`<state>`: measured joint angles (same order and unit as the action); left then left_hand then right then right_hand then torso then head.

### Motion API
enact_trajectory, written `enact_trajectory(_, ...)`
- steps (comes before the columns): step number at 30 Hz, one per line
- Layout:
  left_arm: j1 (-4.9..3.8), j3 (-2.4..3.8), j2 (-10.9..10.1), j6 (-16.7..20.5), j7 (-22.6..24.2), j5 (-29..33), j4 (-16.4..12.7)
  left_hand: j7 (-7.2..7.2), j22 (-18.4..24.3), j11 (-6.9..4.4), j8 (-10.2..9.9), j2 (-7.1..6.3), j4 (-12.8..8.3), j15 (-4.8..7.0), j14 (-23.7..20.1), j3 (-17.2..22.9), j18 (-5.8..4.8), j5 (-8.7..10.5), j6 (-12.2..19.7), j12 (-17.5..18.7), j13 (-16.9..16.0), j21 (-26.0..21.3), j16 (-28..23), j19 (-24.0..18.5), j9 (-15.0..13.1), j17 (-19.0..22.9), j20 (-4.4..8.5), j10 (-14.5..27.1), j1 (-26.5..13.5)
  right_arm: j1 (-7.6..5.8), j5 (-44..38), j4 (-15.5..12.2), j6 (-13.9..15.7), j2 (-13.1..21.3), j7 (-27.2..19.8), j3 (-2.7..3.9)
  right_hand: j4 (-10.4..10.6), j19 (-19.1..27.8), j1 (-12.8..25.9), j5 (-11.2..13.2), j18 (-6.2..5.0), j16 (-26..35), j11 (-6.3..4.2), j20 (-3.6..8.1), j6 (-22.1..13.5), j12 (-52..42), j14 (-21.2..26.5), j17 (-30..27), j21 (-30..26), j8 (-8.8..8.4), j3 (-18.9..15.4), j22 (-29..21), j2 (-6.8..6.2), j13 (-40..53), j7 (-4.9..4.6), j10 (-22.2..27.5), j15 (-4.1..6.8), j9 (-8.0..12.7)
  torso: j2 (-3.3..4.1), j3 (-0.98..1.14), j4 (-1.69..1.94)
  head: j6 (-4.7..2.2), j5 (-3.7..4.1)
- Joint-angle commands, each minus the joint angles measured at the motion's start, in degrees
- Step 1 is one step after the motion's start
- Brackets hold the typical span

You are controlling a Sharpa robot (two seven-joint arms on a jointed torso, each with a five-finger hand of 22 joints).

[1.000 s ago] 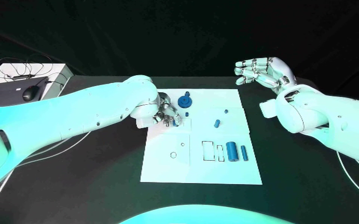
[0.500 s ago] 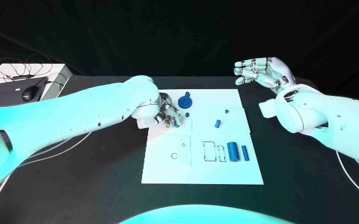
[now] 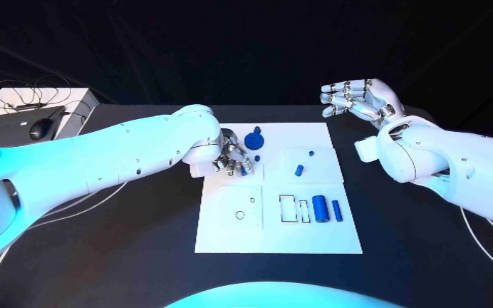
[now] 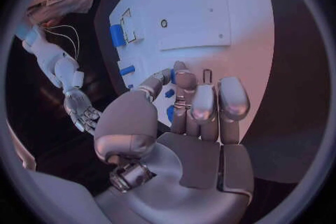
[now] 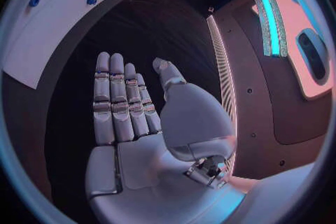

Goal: Assemble the parts on the task board

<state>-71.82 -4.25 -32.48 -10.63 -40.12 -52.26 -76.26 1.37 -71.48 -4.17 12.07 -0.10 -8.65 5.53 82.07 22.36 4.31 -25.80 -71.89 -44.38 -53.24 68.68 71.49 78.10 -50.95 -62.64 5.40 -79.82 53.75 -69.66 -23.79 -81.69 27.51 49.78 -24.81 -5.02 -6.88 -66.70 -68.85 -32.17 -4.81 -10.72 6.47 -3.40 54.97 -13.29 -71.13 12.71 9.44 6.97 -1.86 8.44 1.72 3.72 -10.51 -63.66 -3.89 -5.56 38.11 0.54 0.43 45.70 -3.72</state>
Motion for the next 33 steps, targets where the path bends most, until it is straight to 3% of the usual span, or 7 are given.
enact_trajectory(1, 0.05, 0.01, 0.3, -1.3, 0.6, -0.1, -0.1, 0.52, -0.1, -0.29, -0.1, 1.64, 0.2, 0.07, 0.1, -0.9, -0.58, -0.07, 0.3, 0.1, -0.1, 0.2, 0.3, 0.4, 0.1, -0.1, -0.09, 0.0, 2.4, -0.02, 0.0, 0.0, -0.6, -0.1, -0.2, 0.03, 0.1, 0.5, -0.1, -0.3, 0.86, -0.2, 0.19, 0.05, -0.3, 0.3, 0.4, 0.0, 0.3, -0.04, 0.3, 0.0, -0.29, -0.1, -0.16, 0.2, -0.18, 0.0, 0.0, 0.01, -0.01, -0.06, 0.0)
enact_trajectory(10, 0.06, 0.02, 0.2, -1.3, 0.6, -0.3, -0.1, 0.64, -0.1, -0.35, -0.2, 1.39, 1.5, 0.14, 0.1, -4.6, -0.63, 0.03, 0.3, 0.2, -0.2, 0.1, 0.3, 0.4, 0.2, 0.0, 0.04, 0.0, 2.9, -0.02, 0.0, -0.1, -0.6, 0.0, -0.2, 0.03, 0.1, 0.6, 0.0, -0.3, 0.87, -0.2, 0.22, 0.03, -0.4, 0.3, 0.5, -0.1, 0.4, -0.06, 0.4, -0.1, -0.32, -0.1, -0.19, 0.2, -0.21, 0.0, 0.04, -0.05, 0.01, -0.02, 0.17)
enact_trajectory(17, 0.09, 0.07, -0.4, -1.3, 0.7, -0.6, -0.8, 0.77, -0.1, -0.41, -0.2, 0.34, 2.6, 0.18, 0.1, -7.3, -0.67, 0.05, 0.2, 0.3, -0.1, 0.0, 0.3, 0.4, 0.4, 0.0, 0.13, 0.0, 3.2, -0.02, 0.0, 0.0, -0.5, 0.1, -0.2, 0.03, 0.1, 0.6, -0.1, -0.3, 0.87, -0.3, 0.21, 0.02, -0.4, 0.3, 0.5, -0.2, 0.4, -0.04, 0.5, -0.2, -0.32, -0.1, -0.18, 0.2, -0.21, 0.0, 0.02, -0.06, 0.04, -0.06, 0.17)
enact_trajectory(24, 0.11, 0.14, -1.1, -1.5, 0.7, -1.0, -1.4, 0.89, -0.2, -0.47, -0.2, -0.27, 4.6, 0.24, 0.1, -12.5, -0.74, 0.13, 0.0, 0.4, 0.0, -0.1, 0.2, 0.4, 0.6, 0.1, 0.27, 0.0, 3.7, 0.0, -0.1, 0.0, -0.5, 0.1, -0.2, 0.03, 0.1, 0.6, -0.1, -0.3, 0.87, -0.3, 0.21, 0.02, -0.4, 0.3, 0.5, -0.2, 0.4, -0.04, 0.5, -0.2, -0.32, -0.1, -0.18, 0.2, -0.21, 0.0, 0.03, -0.07, 0.04, 0.02, 0.22)
enact_trajectory(26, 0.12, 0.18, -1.2, -1.6, 0.7, -1.0, -1.5, 0.91, -0.2, -0.46, -0.2, -0.22, 5.0, 0.24, 0.1, -14.1, -0.76, 0.2, -0.1, 0.3, 0.0, -0.1, 0.3, 0.4, 0.7, 0.0, 0.29, 0.0, 4.3, 0.0, -0.1, 0.0, -0.5, 0.1, -0.2, 0.03, 0.1, 0.6, -0.1, -0.3, 0.87, -0.3, 0.21, 0.02, -0.4, 0.3, 0.5, -0.2, 0.4, -0.04, 0.5, -0.2, -0.32, -0.1, -0.18, 0.2, -0.21, 0.0, 0.03, -0.08, 0.05, 0.06, 0.23)
enact_trajectory(27, 0.12, 0.25, -1.4, -1.7, 0.7, -1.0, -1.6, 0.83, -0.2, -0.54, -0.3, 0.65, 5.8, 0.25, 0.0, -17.2, -0.77, 0.16, -0.1, 0.5, 0.2, -0.2, 0.2, 0.5, 0.9, 0.0, 0.33, 0.1, 5.8, 0.0, -0.1, 0.0, -0.5, 0.2, -0.2, 0.03, 0.1, 0.6, -0.1, -0.3, 0.87, -0.3, 0.21, 0.02, -0.4, 0.3, 0.5, -0.2, 0.4, -0.04, 0.5, -0.2, -0.32, -0.1, -0.18, 0.2, -0.21, 0.0, 0.02, -0.07, 0.05, 0.04, 0.21)
enact_trajectory(33, 0.14, 0.57, -2.2, -1.7, 0.8, -1.0, -2.5, 0.9, -0.3, -0.44, -0.2, 0.59, 6.5, 0.27, 0.1, -19.4, -0.77, 0.25, -0.1, 0.4, 0.2, -0.2, 0.2, 0.5, 0.9, 0.0, 0.35, 0.1, 6.2, 0.01, -0.1, 0.1, -0.4, 0.2, -0.2, 0.03, 0.1, 0.7, 0.0, -0.3, 0.87, -0.3, 0.25, -0.02, -0.5, 0.4, 0.6, -0.2, 0.5, -0.04, 0.5, -0.3, -0.35, -0.1, -0.22, 0.3, -0.23, 0.0, 0.02, -0.08, 0.06, 0.12, 0.19)
